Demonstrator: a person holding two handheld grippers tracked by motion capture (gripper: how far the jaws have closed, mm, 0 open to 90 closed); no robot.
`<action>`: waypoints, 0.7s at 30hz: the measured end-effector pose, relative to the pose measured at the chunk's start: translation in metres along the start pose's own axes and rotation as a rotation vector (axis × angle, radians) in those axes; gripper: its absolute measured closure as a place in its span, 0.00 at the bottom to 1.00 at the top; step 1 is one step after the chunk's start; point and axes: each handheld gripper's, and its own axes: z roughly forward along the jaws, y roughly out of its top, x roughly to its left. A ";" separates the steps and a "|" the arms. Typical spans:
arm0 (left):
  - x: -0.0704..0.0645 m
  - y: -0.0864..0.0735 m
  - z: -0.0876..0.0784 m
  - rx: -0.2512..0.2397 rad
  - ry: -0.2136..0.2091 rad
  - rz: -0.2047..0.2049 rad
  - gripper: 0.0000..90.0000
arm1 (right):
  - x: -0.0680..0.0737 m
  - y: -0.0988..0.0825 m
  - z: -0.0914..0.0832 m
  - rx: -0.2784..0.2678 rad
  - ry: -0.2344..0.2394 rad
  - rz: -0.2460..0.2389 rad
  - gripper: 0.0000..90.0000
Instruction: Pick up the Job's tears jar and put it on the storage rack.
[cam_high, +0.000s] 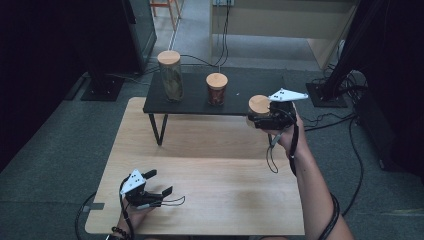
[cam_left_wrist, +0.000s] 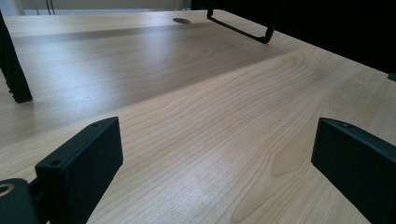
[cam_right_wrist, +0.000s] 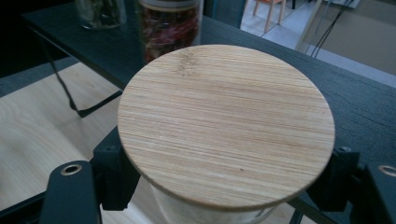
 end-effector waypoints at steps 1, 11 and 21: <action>0.000 0.000 0.000 0.000 0.001 0.001 0.02 | -0.001 0.002 0.003 0.005 -0.004 0.005 0.28; 0.001 -0.001 0.000 -0.004 -0.001 -0.004 0.02 | -0.012 0.010 0.025 0.020 -0.042 0.070 0.28; 0.001 0.000 0.000 -0.001 -0.004 0.004 0.02 | -0.021 0.014 0.037 0.017 -0.029 0.080 0.29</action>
